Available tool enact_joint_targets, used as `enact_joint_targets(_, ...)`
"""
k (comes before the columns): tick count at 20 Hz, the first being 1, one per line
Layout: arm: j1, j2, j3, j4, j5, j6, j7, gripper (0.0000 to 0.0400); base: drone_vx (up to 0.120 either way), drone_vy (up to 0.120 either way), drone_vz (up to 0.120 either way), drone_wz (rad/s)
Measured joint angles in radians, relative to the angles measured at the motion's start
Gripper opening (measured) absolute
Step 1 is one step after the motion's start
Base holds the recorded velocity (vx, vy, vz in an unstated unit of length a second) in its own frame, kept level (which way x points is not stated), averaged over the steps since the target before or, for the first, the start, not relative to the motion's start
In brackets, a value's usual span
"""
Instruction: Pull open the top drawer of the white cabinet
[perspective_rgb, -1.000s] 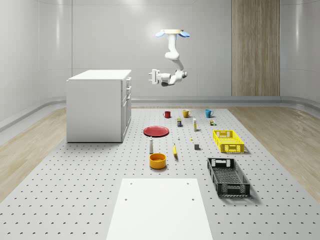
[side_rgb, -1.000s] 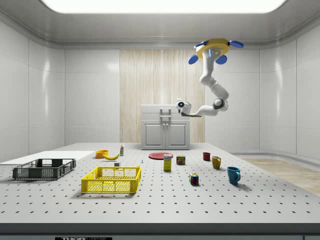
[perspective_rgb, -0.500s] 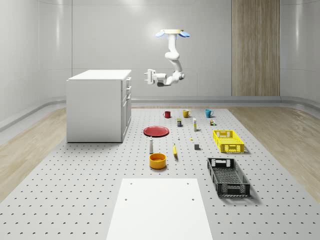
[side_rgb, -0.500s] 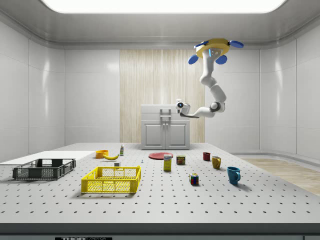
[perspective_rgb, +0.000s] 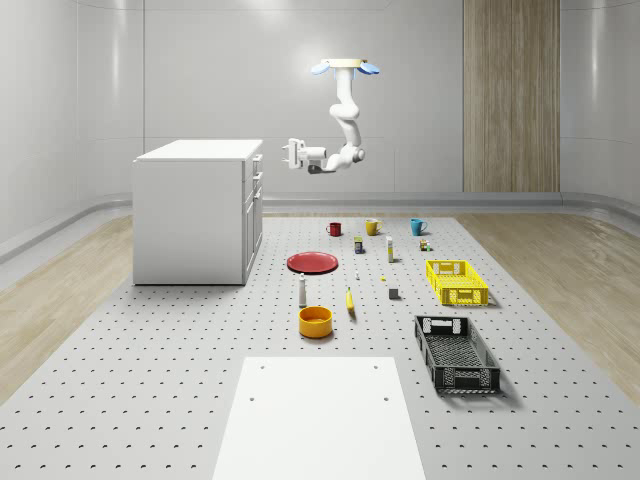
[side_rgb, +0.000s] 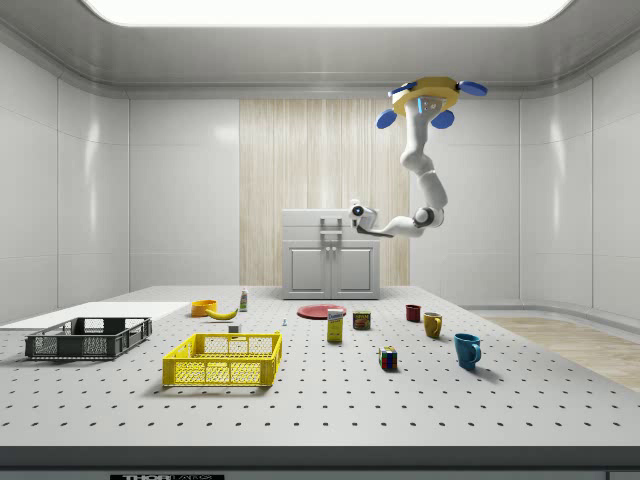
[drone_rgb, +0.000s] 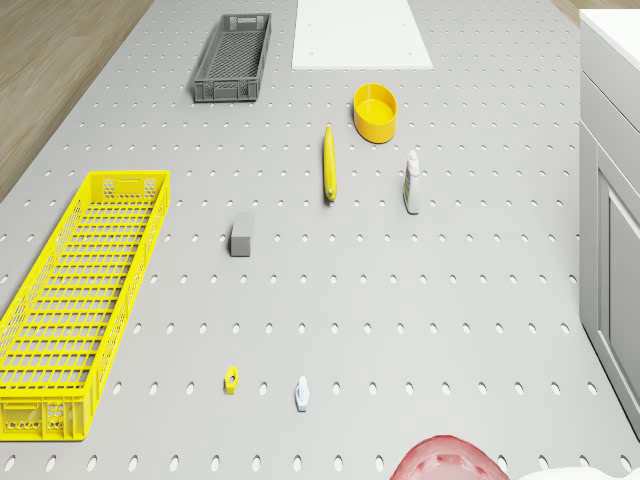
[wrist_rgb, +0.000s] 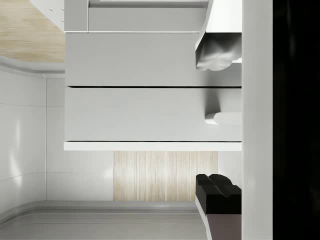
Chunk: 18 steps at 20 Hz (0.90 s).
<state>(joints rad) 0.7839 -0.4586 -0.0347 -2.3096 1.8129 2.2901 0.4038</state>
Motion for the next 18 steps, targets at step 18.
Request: enact_joint_targets(18, -0.158, 0.241, 0.012, 0.222, -0.043, -0.144, 0.017, 0.0305, 0.0, 0.0, 0.0, 0.0)
